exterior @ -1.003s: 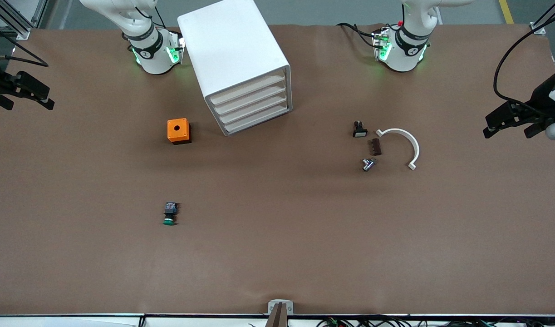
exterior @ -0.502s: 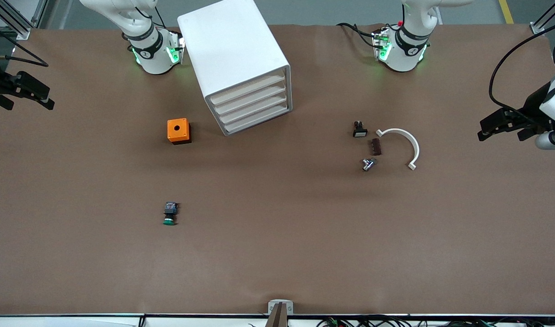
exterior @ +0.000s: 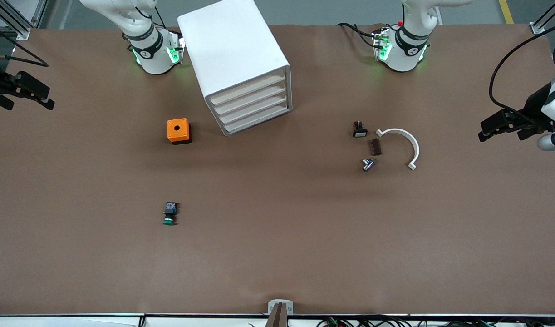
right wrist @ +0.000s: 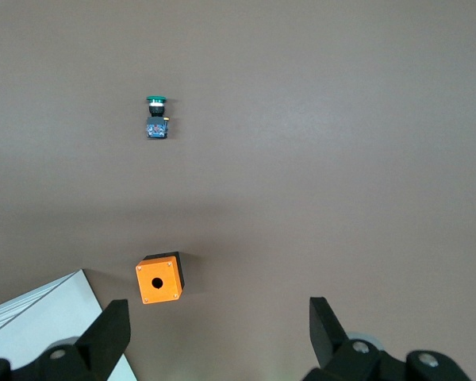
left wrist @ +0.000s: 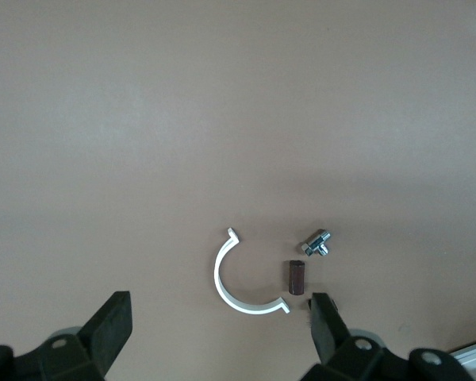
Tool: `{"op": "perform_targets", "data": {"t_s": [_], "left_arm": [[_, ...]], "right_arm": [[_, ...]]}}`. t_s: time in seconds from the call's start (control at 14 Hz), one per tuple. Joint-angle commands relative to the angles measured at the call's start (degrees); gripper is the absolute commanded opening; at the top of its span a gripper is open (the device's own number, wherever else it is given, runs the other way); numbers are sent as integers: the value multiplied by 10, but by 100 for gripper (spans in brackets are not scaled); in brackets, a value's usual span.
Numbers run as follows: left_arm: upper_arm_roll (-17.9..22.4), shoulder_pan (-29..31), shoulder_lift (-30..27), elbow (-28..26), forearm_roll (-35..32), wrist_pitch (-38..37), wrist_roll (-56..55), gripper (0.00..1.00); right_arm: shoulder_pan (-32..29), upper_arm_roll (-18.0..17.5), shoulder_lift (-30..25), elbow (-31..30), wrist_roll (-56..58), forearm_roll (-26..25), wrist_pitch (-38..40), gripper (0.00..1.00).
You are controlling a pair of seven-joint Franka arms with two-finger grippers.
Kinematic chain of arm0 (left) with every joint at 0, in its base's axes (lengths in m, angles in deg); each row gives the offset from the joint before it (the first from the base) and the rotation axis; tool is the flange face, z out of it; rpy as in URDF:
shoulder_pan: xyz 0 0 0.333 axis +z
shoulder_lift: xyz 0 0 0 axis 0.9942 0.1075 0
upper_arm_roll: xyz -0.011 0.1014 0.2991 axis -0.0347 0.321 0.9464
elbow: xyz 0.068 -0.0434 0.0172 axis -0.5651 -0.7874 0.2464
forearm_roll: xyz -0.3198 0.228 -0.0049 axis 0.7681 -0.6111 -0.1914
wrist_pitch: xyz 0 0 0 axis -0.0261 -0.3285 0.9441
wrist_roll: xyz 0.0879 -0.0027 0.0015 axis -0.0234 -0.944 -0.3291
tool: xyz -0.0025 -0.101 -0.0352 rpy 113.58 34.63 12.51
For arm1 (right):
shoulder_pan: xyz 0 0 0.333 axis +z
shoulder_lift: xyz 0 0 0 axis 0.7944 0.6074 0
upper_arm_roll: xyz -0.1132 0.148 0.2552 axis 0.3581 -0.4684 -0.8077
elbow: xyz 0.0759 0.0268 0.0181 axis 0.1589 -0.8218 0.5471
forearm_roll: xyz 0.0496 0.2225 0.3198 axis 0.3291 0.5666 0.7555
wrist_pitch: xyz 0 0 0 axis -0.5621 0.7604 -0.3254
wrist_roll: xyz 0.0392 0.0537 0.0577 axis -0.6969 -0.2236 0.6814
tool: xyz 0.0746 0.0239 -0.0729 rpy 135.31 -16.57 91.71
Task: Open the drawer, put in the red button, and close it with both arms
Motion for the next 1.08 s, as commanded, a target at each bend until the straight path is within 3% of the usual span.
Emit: {"op": "perform_targets", "data": {"t_s": [0.0, 0.29, 1.0], "left_arm": [[-1, -2, 6, 12, -5, -26, -7, 99], [-1, -2, 11, 13, -3, -57, -10, 99], [-1, -3, 13, 15, -7, -57, -20, 99]], "right_arm": [[-6, -5, -18, -19, 7, 0, -8, 100], [-6, -5, -18, -18, 7, 0, -7, 100], [-6, -5, -18, -19, 7, 0, -8, 100]]}}
